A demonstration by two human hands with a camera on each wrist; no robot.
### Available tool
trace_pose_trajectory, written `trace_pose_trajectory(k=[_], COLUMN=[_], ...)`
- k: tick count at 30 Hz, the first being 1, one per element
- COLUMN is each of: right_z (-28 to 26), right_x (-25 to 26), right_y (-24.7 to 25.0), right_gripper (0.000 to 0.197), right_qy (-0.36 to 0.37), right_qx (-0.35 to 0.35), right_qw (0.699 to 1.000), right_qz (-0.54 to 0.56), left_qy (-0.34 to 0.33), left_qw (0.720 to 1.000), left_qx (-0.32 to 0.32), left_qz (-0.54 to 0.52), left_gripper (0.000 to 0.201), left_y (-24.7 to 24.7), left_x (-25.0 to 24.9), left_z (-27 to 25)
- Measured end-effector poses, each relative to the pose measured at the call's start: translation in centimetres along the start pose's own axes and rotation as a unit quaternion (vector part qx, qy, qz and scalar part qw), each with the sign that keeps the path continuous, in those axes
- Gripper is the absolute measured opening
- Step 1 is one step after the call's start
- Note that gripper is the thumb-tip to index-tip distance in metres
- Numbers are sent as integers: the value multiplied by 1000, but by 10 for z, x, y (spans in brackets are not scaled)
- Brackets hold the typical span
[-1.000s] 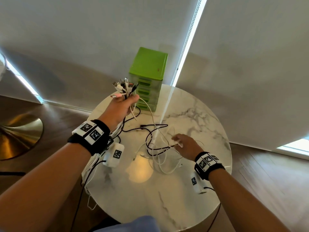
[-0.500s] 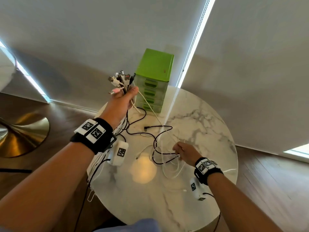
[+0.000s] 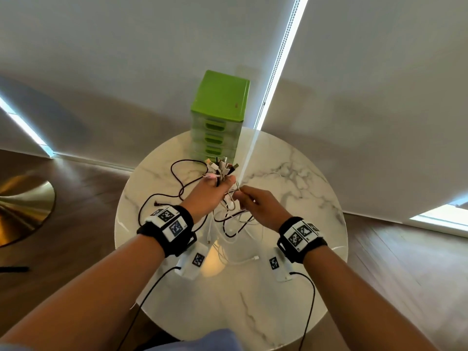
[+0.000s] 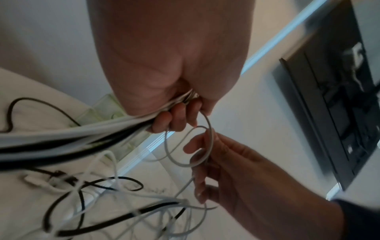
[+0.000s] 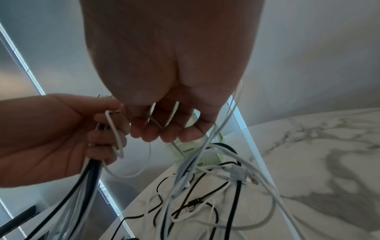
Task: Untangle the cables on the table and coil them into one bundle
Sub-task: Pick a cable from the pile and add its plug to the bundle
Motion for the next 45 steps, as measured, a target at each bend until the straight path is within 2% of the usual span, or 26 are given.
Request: trace_pose_trajectory(k=[3, 7, 11, 14, 18, 22, 26, 30, 32, 35, 37, 39, 41, 43, 45], right_z=[1, 4, 7, 6, 13, 9, 0, -19, -36, -70, -99, -127, -151, -174, -200], right_x=[6, 11, -1, -20, -42, -56, -37, 1, 13, 19, 14, 0, -17, -38, -61], right_y=[-5, -7, -7, -13, -12, -20, -6, 13, 17, 15, 23, 31, 41, 56, 66], right_gripper=[32, 31, 20, 17, 24, 24, 21, 24, 32, 35, 34, 34, 26, 19, 18], right_qy=[56, 103, 24, -26, -62, -68, -65, -62, -59, -78, -117, -158, -167, -168, -190], right_qx=[-5, -45, 31, 71, 37, 42, -53, -96, -67, 35, 27, -12, -75, -140, -170], right_qw=[998, 990, 999, 995, 992, 987, 994, 993, 994, 991, 973, 950, 958, 970, 967], right_qz=[-35, -80, -26, -66, -99, -137, -72, 42, 62, 99, 198, 269, 223, 103, 16], left_qy=[29, 49, 4, -20, -44, -68, -66, -55, -50, -50, -51, -68, -91, -97, -106], left_qw=[998, 993, 1000, 996, 990, 983, 991, 998, 998, 995, 992, 987, 979, 972, 965], left_qx=[7, 69, -10, -76, -134, -168, -116, -37, 12, 88, 117, 139, 164, 192, 215], left_qz=[-48, -81, -13, -40, -16, -34, -25, 18, 32, 24, 25, 51, 84, 98, 109], left_gripper=[33, 35, 41, 49, 45, 48, 46, 48, 45, 39, 38, 41, 46, 47, 46], left_y=[3, -2, 19, 39, 61, 84, 68, 18, -12, -57, -83, -109, -134, -161, -184], left_x=[2, 4, -1, -9, -19, -22, -25, -18, -19, -24, -30, -39, -46, -53, -61], left_z=[4, 5, 9, 8, 0, -8, -22, -27, -30, -35, -36, -35, -35, -36, -37])
Point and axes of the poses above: each hand's wrist, its own z-axis towards the middle knuckle, its own y-axis out of the back of the hand, x = y × z, the point moved 6 cm from there along z, towards the middle knuckle, and after that the axes turned 7 degrees about -z, right-handed, at the moved point
